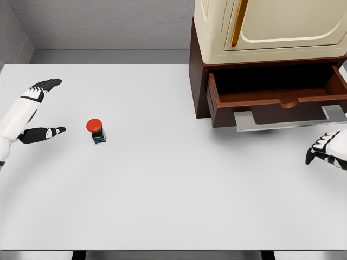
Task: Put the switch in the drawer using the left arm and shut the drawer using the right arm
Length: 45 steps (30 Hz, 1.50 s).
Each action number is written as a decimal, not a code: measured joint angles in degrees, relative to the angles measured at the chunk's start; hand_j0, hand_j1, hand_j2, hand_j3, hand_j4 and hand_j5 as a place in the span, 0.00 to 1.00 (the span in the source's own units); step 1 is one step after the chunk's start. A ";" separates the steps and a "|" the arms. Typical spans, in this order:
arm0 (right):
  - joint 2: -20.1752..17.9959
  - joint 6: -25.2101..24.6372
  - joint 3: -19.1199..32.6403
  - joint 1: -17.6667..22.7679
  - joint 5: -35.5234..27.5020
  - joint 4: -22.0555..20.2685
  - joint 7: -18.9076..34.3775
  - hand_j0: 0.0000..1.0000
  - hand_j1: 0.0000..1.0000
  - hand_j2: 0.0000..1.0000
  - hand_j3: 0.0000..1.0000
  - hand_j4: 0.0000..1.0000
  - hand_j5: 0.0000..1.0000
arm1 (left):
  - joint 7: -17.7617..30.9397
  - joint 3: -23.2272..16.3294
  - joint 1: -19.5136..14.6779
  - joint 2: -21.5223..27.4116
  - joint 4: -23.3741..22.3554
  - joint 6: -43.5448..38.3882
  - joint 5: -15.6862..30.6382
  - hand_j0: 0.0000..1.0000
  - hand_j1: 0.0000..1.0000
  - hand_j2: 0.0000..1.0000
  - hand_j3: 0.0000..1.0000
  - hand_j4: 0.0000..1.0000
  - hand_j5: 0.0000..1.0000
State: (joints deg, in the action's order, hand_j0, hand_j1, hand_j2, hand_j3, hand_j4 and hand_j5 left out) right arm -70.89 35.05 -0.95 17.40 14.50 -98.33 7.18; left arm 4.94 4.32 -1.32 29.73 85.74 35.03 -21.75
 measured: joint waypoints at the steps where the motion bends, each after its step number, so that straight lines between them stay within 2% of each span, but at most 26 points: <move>1: -0.03 0.00 0.02 0.00 0.10 -0.19 -0.01 0.40 0.40 0.40 0.40 0.40 0.40 | 0.00 -0.03 0.09 -0.01 0.00 0.00 -0.19 1.00 1.00 1.00 1.00 1.00 1.00; 4: 0.02 0.00 0.04 0.09 0.27 -0.52 -0.03 0.40 0.40 0.40 0.40 0.40 0.40 | -0.03 -0.04 0.26 -0.06 0.07 0.00 -0.48 1.00 1.00 1.00 1.00 1.00 1.00; 5: 0.03 0.00 0.05 0.09 0.29 -0.57 -0.04 0.40 0.40 0.40 0.40 0.40 0.40 | -0.09 -0.11 0.44 -0.26 0.14 0.00 -0.38 0.89 0.89 0.89 0.89 0.89 0.89; 6: 0.04 0.00 0.05 0.09 0.31 -0.61 -0.04 0.40 0.40 0.40 0.40 0.40 0.40 | -0.15 -0.21 0.35 -0.45 0.11 0.00 -0.18 0.83 0.83 0.83 0.83 0.83 0.83; 7: 0.05 0.00 0.05 0.18 0.33 -0.64 -0.04 0.40 0.40 0.40 0.40 0.40 0.40 | -0.21 -0.22 0.09 -0.47 0.11 0.00 0.27 0.84 0.84 0.84 0.84 0.84 0.84; 9: 0.06 0.00 0.04 0.88 0.36 -0.67 -0.04 0.41 0.41 0.41 0.41 0.41 0.41 | -0.41 0.27 -1.67 -0.54 -0.44 0.00 1.82 0.94 0.94 0.94 0.94 0.94 0.94; 12: 0.01 0.00 0.04 1.76 0.38 -0.68 -0.10 0.42 0.42 0.42 0.42 0.42 0.42 | -0.32 -1.77 -1.93 -0.42 -2.38 0.00 8.38 0.94 0.94 0.94 0.94 0.94 0.94; 15: -0.10 0.00 0.05 1.85 0.42 -0.73 -0.09 0.40 0.40 0.40 0.40 0.40 0.40 | -0.17 -3.92 -2.29 -0.36 -3.10 0.00 12.33 0.94 0.94 0.94 0.94 0.94 0.94; 18: -0.22 0.00 0.08 1.85 0.44 -0.77 -0.11 0.41 0.41 0.41 0.41 0.41 0.41 | 3.99 -6.82 -6.94 -0.52 -3.33 -0.01 17.35 0.94 0.94 0.94 0.94 0.94 0.94; 20: -0.13 0.00 0.16 1.93 0.45 -0.78 -0.09 0.42 0.42 0.42 0.42 0.42 0.42 | 7.23 -8.73 -6.95 -0.75 -3.60 -1.26 19.30 0.94 0.94 0.94 0.94 0.94 0.94; 21: -0.15 0.00 0.21 1.93 0.45 -0.78 -0.08 0.42 0.42 0.42 0.42 0.42 0.42 | 8.65 -9.32 -6.50 -0.81 -3.91 -2.16 20.37 1.00 1.00 1.00 1.00 1.00 1.00; 22: -0.17 0.00 0.24 1.93 0.45 -0.79 -0.07 0.42 0.42 0.42 0.42 0.42 0.42 | 9.69 -9.77 -6.33 -0.71 -4.45 -3.38 21.39 1.00 1.00 1.00 1.00 1.00 1.00; 30: -0.72 0.00 0.24 2.02 0.45 -0.66 -0.05 0.44 0.44 0.44 0.44 0.44 0.44 | 12.13 -11.03 -4.83 0.15 -5.90 -9.28 25.90 1.00 1.00 1.00 1.00 1.00 1.00; 36: -1.45 0.00 0.30 2.02 0.41 -0.69 -0.05 0.44 0.44 0.44 0.44 0.44 0.44 | 12.35 -14.23 -4.04 1.74 -7.12 -11.42 33.67 1.00 1.00 1.00 1.00 1.00 1.00; 41: -1.65 0.00 0.32 2.02 0.40 -0.76 -0.05 0.44 0.44 0.44 0.44 0.44 0.44 | 12.41 -16.42 -5.36 2.06 -9.35 -10.41 34.88 1.00 1.00 1.00 1.00 1.00 1.00; 45: -1.68 0.00 0.32 2.02 0.44 -0.81 -0.02 0.44 0.44 0.44 0.44 0.44 0.44 | 12.43 -18.58 -8.26 1.80 -11.99 -9.95 34.97 1.00 1.00 1.00 1.00 1.00 1.00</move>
State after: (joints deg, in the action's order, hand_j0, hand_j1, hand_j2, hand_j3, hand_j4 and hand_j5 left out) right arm -72.57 35.05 -0.63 19.42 14.94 -99.14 7.17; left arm 17.37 -14.26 -9.58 31.53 73.75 25.07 13.22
